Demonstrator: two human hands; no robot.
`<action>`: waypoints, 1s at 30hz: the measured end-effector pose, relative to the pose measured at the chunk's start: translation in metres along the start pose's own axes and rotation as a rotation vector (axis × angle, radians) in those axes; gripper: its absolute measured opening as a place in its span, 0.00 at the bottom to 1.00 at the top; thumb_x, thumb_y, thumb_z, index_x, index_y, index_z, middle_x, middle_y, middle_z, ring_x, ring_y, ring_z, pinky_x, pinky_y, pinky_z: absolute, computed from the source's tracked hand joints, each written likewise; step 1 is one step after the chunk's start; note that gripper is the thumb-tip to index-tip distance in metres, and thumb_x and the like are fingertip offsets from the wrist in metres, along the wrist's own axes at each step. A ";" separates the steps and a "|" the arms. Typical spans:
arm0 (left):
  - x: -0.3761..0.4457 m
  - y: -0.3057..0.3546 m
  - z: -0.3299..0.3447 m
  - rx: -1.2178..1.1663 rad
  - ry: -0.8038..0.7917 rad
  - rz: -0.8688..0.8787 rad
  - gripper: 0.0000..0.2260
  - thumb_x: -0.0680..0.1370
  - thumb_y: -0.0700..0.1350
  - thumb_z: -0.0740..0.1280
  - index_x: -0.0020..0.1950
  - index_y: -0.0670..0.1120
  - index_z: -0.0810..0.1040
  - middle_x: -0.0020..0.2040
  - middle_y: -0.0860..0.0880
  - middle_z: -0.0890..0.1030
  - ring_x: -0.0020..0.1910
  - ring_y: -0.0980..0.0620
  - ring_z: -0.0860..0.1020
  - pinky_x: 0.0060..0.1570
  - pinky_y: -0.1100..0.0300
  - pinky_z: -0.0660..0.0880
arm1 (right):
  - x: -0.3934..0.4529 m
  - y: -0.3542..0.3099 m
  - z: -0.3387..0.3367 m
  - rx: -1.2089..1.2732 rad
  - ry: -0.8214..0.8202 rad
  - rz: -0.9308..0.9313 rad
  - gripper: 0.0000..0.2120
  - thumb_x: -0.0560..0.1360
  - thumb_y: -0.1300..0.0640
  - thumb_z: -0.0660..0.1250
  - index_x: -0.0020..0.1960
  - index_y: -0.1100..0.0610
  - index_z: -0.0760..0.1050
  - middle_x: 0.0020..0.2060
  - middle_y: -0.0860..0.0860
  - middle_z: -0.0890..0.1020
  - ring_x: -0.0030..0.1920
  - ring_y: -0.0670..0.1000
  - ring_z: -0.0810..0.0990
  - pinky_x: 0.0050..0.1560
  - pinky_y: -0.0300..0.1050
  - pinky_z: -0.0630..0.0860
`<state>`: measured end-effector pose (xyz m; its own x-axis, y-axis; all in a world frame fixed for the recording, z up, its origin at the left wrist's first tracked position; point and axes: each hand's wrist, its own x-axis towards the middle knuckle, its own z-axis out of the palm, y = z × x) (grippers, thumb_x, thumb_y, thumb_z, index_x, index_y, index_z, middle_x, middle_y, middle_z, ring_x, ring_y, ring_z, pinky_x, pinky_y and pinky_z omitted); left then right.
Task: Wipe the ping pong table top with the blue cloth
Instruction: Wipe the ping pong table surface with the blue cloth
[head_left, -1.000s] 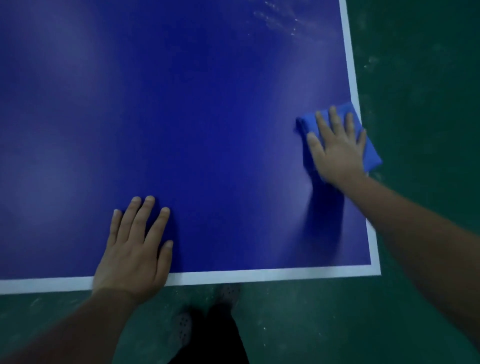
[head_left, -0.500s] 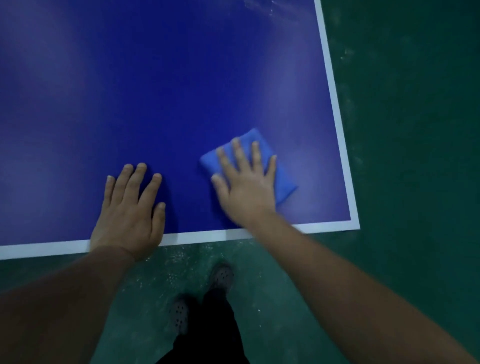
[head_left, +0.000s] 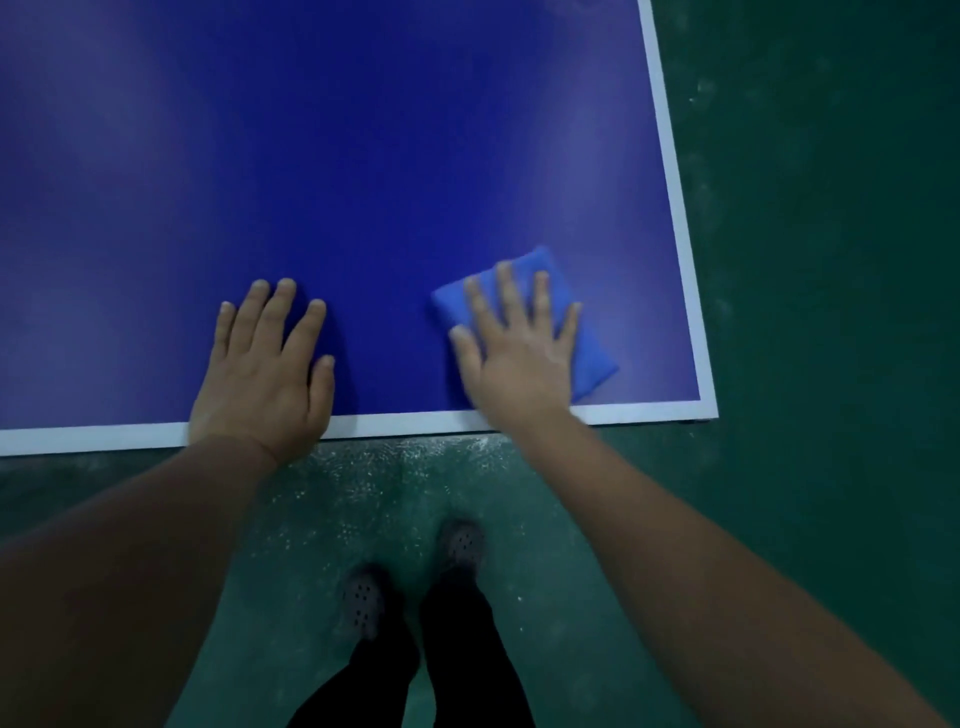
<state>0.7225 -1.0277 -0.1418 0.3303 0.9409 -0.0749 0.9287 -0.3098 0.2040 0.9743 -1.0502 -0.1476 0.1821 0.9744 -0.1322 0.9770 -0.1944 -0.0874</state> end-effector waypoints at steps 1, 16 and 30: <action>0.000 0.000 0.000 0.000 -0.002 0.003 0.30 0.80 0.56 0.47 0.78 0.42 0.62 0.79 0.39 0.58 0.79 0.40 0.51 0.78 0.43 0.45 | -0.014 0.004 0.002 -0.023 -0.029 -0.112 0.27 0.82 0.37 0.47 0.79 0.41 0.57 0.80 0.47 0.56 0.80 0.59 0.49 0.75 0.70 0.43; 0.018 0.113 -0.003 -0.023 0.035 -0.265 0.30 0.80 0.57 0.48 0.77 0.42 0.64 0.78 0.40 0.61 0.79 0.41 0.55 0.77 0.39 0.46 | 0.061 0.194 -0.036 -0.091 -0.107 -0.422 0.26 0.83 0.36 0.43 0.79 0.40 0.57 0.80 0.45 0.56 0.81 0.56 0.49 0.77 0.65 0.43; 0.114 0.270 0.048 -0.097 0.087 -0.601 0.29 0.80 0.58 0.45 0.81 0.49 0.55 0.81 0.46 0.51 0.80 0.47 0.43 0.77 0.40 0.41 | 0.268 0.197 -0.054 -0.021 -0.024 -0.456 0.29 0.81 0.36 0.43 0.80 0.42 0.52 0.81 0.47 0.51 0.81 0.58 0.45 0.76 0.67 0.40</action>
<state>1.0187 -1.0104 -0.1423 -0.2651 0.9560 -0.1252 0.9271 0.2885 0.2393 1.2214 -0.8216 -0.1466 -0.2695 0.9569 -0.1081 0.9589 0.2563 -0.1216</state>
